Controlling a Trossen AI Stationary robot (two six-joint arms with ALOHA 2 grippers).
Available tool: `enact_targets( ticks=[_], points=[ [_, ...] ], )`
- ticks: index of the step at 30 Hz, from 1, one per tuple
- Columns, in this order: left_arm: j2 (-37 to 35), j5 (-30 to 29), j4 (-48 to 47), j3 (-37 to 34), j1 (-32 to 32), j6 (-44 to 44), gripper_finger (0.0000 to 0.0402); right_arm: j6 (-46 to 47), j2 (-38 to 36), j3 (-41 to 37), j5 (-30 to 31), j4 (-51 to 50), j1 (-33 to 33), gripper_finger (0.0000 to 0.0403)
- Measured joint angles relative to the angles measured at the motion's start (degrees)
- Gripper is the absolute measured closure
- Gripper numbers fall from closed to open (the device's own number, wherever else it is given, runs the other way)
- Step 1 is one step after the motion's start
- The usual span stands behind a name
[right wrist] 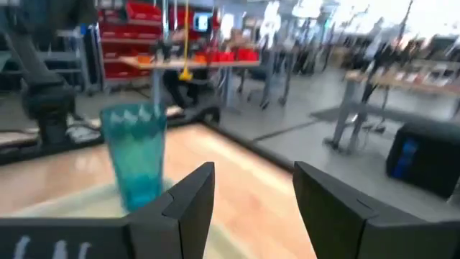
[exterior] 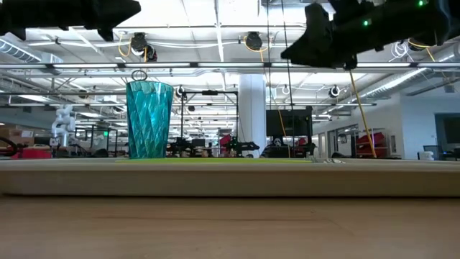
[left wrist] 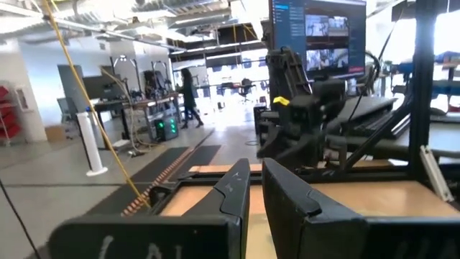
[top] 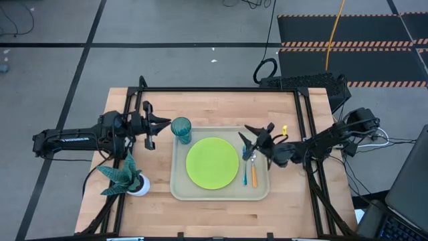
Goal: Pick and place plate/cup/fork/spoon on tray
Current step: Put the yellow spoon on the gray serving tray
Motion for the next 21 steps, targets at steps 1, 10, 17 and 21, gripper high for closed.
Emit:
enact_targets(
  ticks=[1,10,17,21],
  points=[
    [0.0,0.0,0.0,0.0,0.0,-0.8,0.0360,2.2,0.4,0.0,-0.1,-1.4,0.0,0.0220],
    [0.0,0.4,-1.9,0.0,0.0,-6.3,0.0360,5.9,3.2,0.1,-17.8,-1.4,-1.4,0.0220],
    [0.0,4.3,-7.9,0.0,0.1,-8.5,0.0360,7.4,3.1,6.5,-24.5,-14.3,-7.4,0.0220],
    [0.0,5.4,-11.2,0.4,0.1,-8.4,0.0360,8.9,3.8,17.1,-28.4,-39.2,-11.2,0.0220]
  ],
)
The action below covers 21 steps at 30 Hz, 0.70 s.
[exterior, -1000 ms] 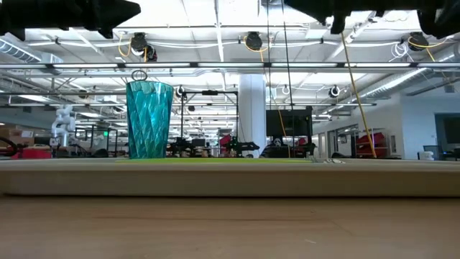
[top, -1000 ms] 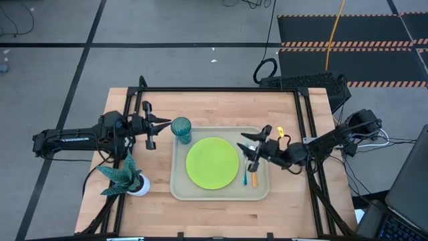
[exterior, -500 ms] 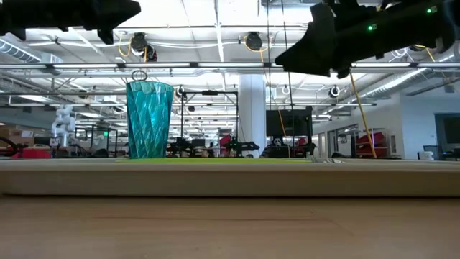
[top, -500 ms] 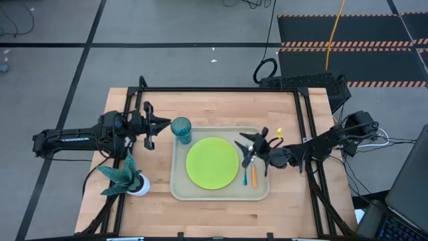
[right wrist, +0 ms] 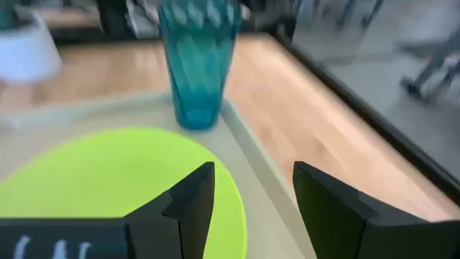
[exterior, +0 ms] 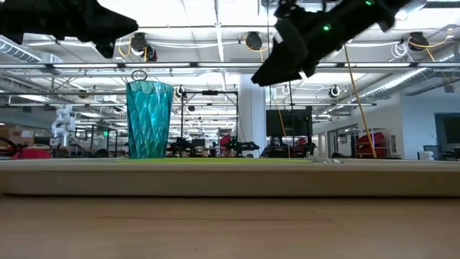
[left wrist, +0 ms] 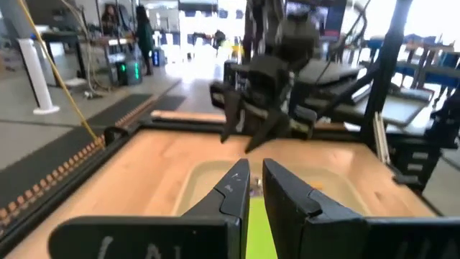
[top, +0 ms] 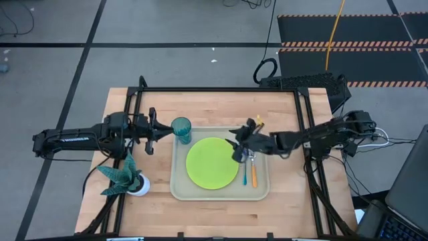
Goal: Pick and place plate/cup/fork/spoon on tray
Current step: Put the yellow spoon on the gray serving tray
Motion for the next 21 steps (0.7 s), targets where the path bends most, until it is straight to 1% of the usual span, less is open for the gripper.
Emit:
enact_targets(
  ticks=[4,6,9,13,17,21],
  points=[
    [0.0,0.0,-6.1,2.5,0.0,2.4,0.0360,1.1,0.9,7.2,-4.3,-15.1,-2.2,0.0220],
    [0.0,0.0,-9.5,3.8,0.0,3.8,0.0360,3.5,1.1,9.6,-7.9,-21.6,-3.2,0.0220],
    [0.0,0.0,-12.0,4.7,0.0,4.9,0.0360,8.6,1.2,11.6,-12.7,-33.2,-4.3,0.0220],
    [0.0,1.2,-12.2,4.8,0.0,6.2,0.0360,14.6,1.6,12.1,-16.5,-46.1,-4.7,0.0220],
    [0.0,3.9,-13.1,4.8,0.0,7.2,0.0360,18.7,1.9,12.2,-16.9,-54.8,-4.6,0.0220],
    [0.0,4.1,-13.5,4.8,0.0,7.3,0.0360,20.5,1.8,12.2,-18.0,-56.0,-4.5,0.0220]
  ],
)
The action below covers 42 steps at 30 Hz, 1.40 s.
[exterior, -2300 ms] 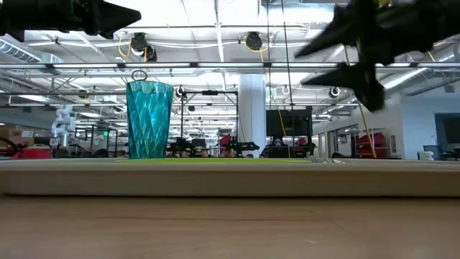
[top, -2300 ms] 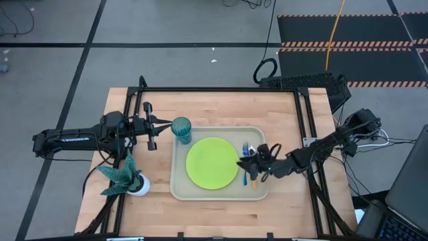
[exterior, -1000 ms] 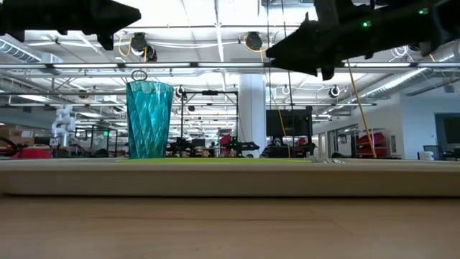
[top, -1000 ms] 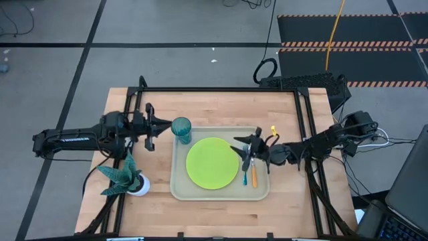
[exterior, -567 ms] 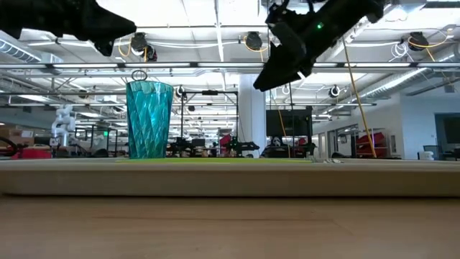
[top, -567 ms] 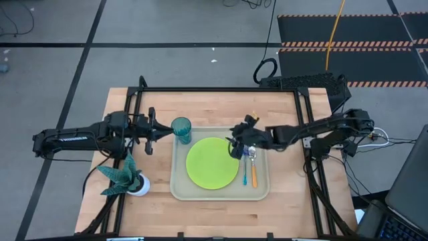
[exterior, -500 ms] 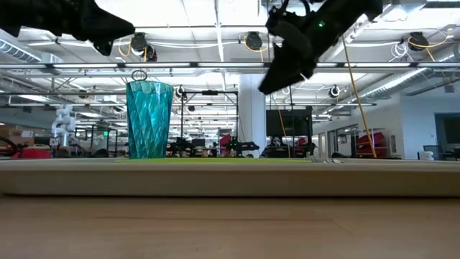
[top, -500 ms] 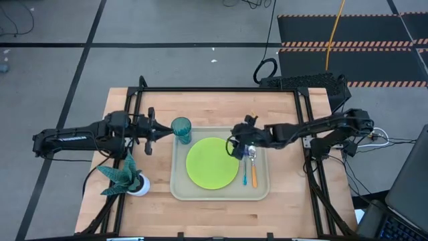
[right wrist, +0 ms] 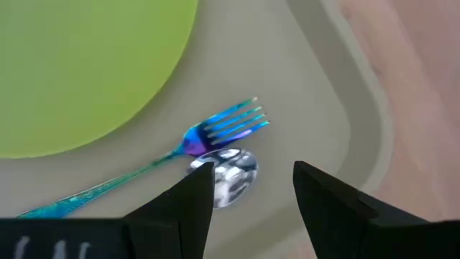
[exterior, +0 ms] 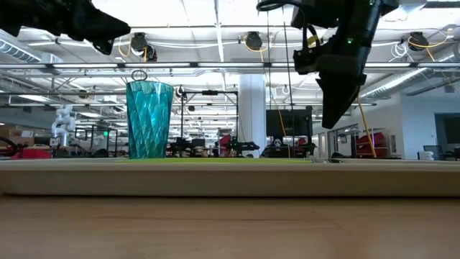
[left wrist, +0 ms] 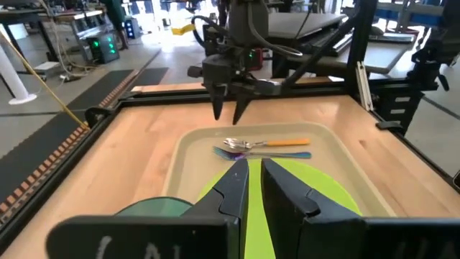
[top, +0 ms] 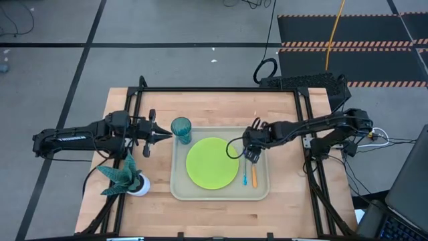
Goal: Pick and place plate/cup/fork/spoon on tray
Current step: Put the yellow spoon on the gray serving tray
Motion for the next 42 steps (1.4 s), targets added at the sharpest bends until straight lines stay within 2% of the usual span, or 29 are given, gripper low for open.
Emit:
enact_targets(
  ticks=[7,13,24,32,42],
  points=[
    [0.0,0.0,-0.9,0.0,0.0,0.5,0.0360,0.3,1.2,-2.8,0.4,1.4,2.1,0.0220],
    [0.0,0.0,-1.2,0.0,0.0,0.6,0.0360,0.7,2.6,-7.5,0.1,8.5,4.4,0.0220],
    [0.1,0.0,-1.2,0.0,0.0,1.0,0.0360,-0.2,2.5,-8.9,0.0,15.0,7.5,0.0220],
    [0.0,0.0,-1.3,0.0,0.0,0.5,0.0360,5.2,2.5,-13.2,-1.5,19.6,8.0,0.0220],
    [0.1,0.0,-1.2,0.0,0.0,0.6,0.0360,5.3,2.5,-15.7,-1.4,21.2,7.9,0.0220]
  ],
)
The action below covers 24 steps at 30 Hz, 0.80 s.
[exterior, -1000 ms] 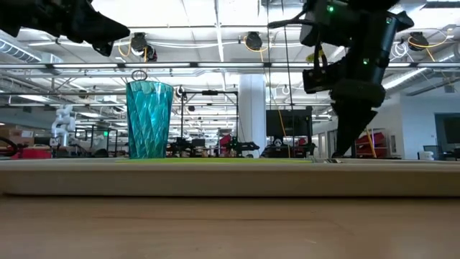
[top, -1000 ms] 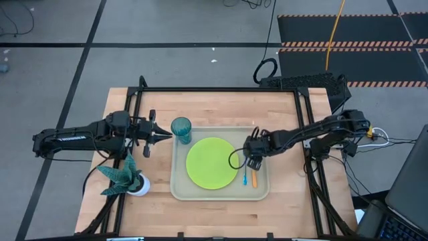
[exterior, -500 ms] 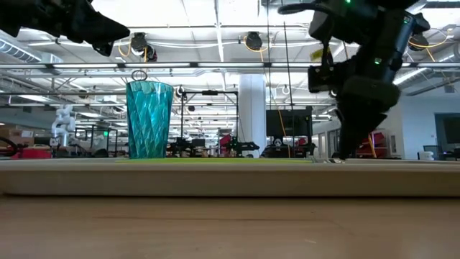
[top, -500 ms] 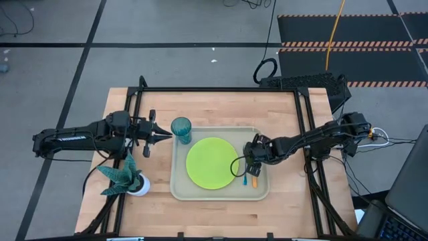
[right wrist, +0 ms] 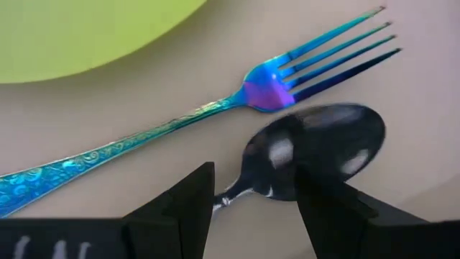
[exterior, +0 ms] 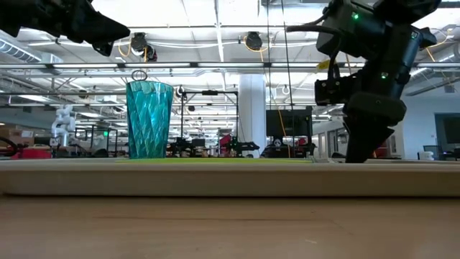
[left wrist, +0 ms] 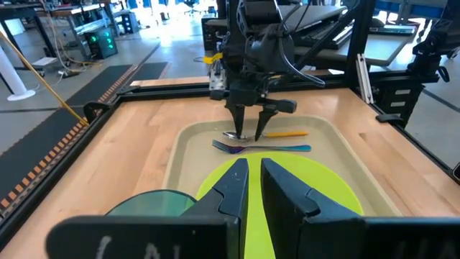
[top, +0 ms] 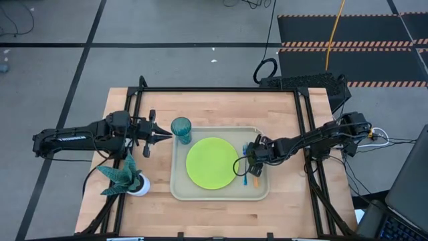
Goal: Pick and place plate/cup/fork/spoon on tray
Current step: Put the yellow spoon on the gray serving tray
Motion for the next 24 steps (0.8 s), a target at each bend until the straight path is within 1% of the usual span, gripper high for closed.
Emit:
enact_targets(
  ticks=[10,16,19,24],
  points=[
    [0.0,0.0,0.1,0.0,0.0,0.0,0.0360,-0.2,0.0,-0.2,0.2,0.1,0.0,0.0220],
    [0.0,0.0,0.0,0.0,0.0,0.0,0.0360,-0.2,0.0,-0.2,3.0,0.1,-0.1,0.0220],
    [0.0,0.0,0.0,0.0,0.0,0.0,0.0360,-0.2,0.0,-0.2,3.3,0.1,-0.2,0.0220],
    [0.0,0.0,0.0,0.0,0.0,0.1,0.0360,2.0,0.0,-0.2,3.1,-1.0,-0.2,0.0220]
  ],
)
